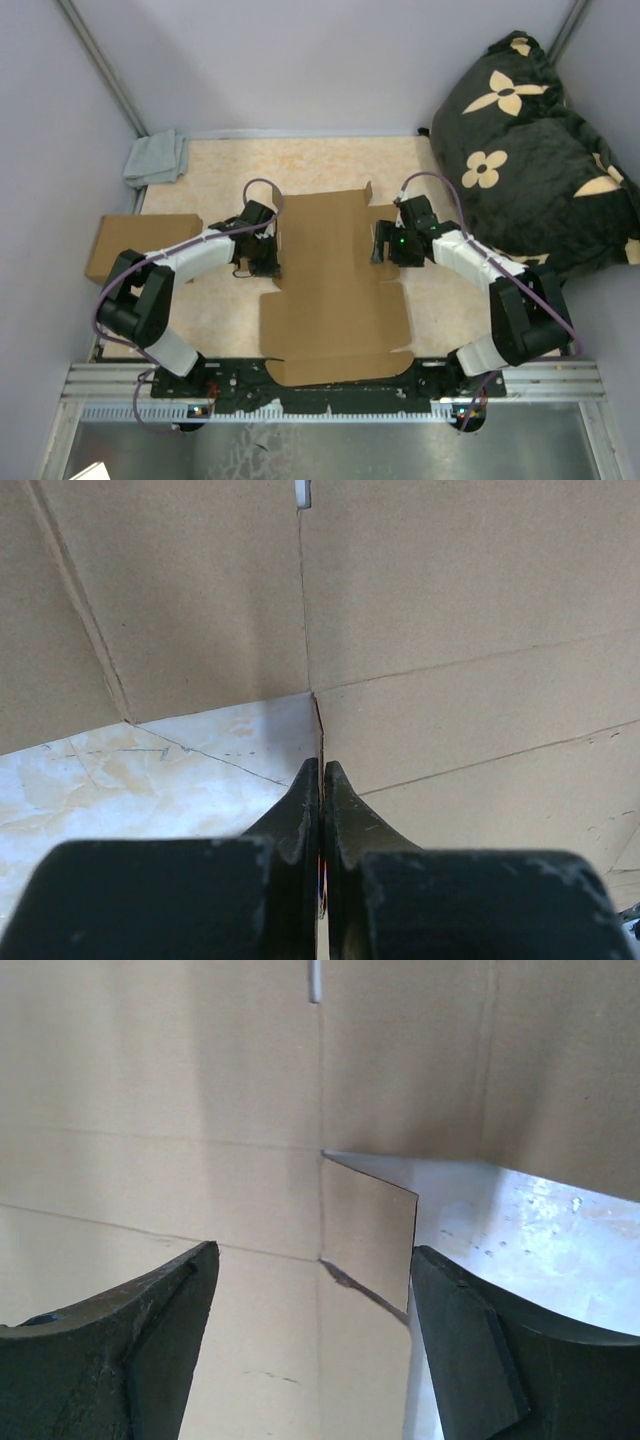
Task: Fold the paper box
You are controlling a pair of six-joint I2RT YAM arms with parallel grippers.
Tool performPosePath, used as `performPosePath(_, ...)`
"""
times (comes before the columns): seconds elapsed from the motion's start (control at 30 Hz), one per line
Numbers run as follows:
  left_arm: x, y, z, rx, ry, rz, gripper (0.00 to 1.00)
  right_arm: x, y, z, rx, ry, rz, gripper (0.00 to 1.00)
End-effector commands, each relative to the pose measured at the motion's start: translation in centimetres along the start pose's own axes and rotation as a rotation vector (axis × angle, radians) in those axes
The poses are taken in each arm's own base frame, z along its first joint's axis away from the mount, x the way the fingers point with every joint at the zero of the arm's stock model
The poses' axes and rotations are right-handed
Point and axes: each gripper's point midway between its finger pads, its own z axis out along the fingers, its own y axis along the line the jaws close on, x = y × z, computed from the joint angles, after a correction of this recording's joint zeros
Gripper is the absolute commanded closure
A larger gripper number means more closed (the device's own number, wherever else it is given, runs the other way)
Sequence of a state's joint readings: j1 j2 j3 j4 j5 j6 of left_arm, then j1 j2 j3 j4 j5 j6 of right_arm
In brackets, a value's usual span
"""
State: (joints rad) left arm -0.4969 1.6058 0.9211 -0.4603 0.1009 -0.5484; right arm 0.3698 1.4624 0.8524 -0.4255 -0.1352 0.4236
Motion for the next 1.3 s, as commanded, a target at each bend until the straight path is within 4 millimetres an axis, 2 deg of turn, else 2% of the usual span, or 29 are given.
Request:
performPosePath(0.0, 0.4, -0.1, 0.8, 0.008, 0.023, 0.010, 1.00, -3.0, 4.3, -2.2, -0.169, -0.083, -0.002, 0.22)
performPosePath(0.27, 0.3, -0.4, 0.7, 0.022, 0.021, 0.014, 1.00, -2.0, 5.9, -0.8, -0.246, -0.039, 0.000, 0.23)
performPosePath(0.5, -0.1, -1.3, 0.7, 0.053, 0.028, 0.018, 1.00, -1.0, 6.3, 1.5, -0.233, 0.009, -0.011, 0.23)
performPosePath(0.7, -0.5, -2.3, 0.5, 0.093, 0.031, 0.020, 0.90, 0.4, 6.3, 3.7, -0.203, 0.058, -0.018, 0.23)
performPosePath(0.83, -1.0, -3.3, -0.1, 0.138, 0.023, 0.021, 0.78, 1.5, 5.4, 5.1, -0.161, 0.095, -0.008, 0.23)
performPosePath(1.03, -1.2, -4.6, -0.2, 0.196, 0.034, 0.018, 0.62, 1.8, 4.8, 5.1, -0.134, 0.087, 0.001, 0.23)
performPosePath(1.27, -1.3, -5.7, 0.2, 0.241, 0.055, -0.002, 0.59, 1.9, 4.5, 4.9, -0.121, 0.092, -0.001, 0.23)
